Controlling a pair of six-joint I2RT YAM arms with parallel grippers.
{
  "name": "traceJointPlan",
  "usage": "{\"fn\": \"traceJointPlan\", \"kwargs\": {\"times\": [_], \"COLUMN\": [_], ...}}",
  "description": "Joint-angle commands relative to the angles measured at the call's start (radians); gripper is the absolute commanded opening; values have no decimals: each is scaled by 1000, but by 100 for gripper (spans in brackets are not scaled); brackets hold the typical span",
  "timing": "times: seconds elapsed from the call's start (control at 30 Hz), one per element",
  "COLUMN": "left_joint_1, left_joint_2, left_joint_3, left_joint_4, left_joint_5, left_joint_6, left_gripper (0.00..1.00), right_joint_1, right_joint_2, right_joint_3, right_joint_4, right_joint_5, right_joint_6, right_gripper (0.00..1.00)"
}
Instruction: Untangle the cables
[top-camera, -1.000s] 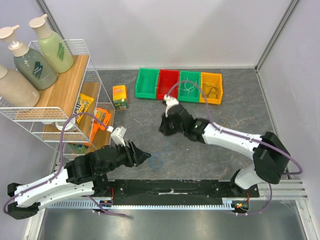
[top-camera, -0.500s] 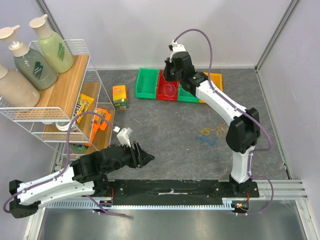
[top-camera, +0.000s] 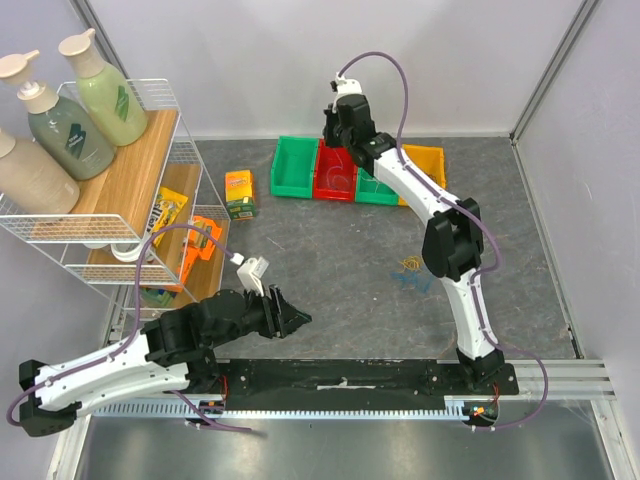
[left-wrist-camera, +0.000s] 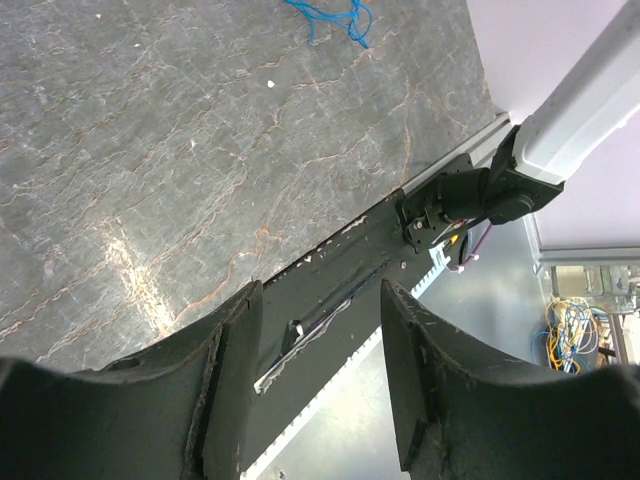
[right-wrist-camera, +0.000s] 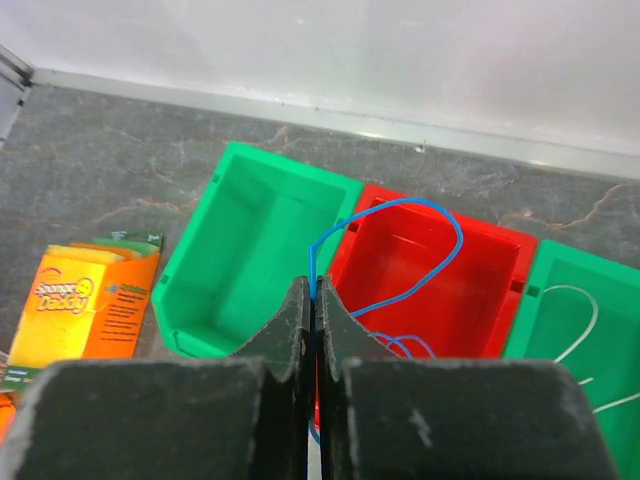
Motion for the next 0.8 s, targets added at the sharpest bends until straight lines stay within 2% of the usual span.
{"fn": "traceJointPlan", "kwargs": {"times": [0.0, 0.13, 0.23, 0.27, 0.37, 0.47, 0.57, 0.67, 0.77], "left_joint_1": [0, 0, -2, -2, 0, 0, 0, 0, 0], "left_joint_2": [-27, -26, -21, -19, -25, -27, -22, -16, -12], "left_joint_3": [5, 34, 66, 75, 91, 88, 86, 88, 85], "left_joint_4": [25, -8, -29, -34, -40, -37, -12, 5, 15], "left_joint_5": [7, 33, 65, 69, 79, 70, 67, 56, 49], "left_joint_6": [47, 47, 43, 40, 21, -9, -34, -52, -65], "left_gripper": [57, 57, 57, 57, 57, 58, 58, 58, 58], "right_joint_1": [6, 6, 6, 6, 5, 2, -6, -12, -12], "right_joint_2": [67, 84, 114, 131, 167, 154, 133, 61, -135], "right_joint_3": [4, -62, -50, -28, 48, 93, 166, 144, -124], "right_joint_4": [70, 74, 54, 36, -68, -151, -284, -410, -433], "right_joint_5": [12, 18, 7, 0, -13, -12, 4, 21, 87], "right_joint_6": [-5, 56, 69, 70, 70, 67, 33, -5, -19], "right_gripper": [0, 0, 1, 4, 20, 48, 69, 77, 80]}}
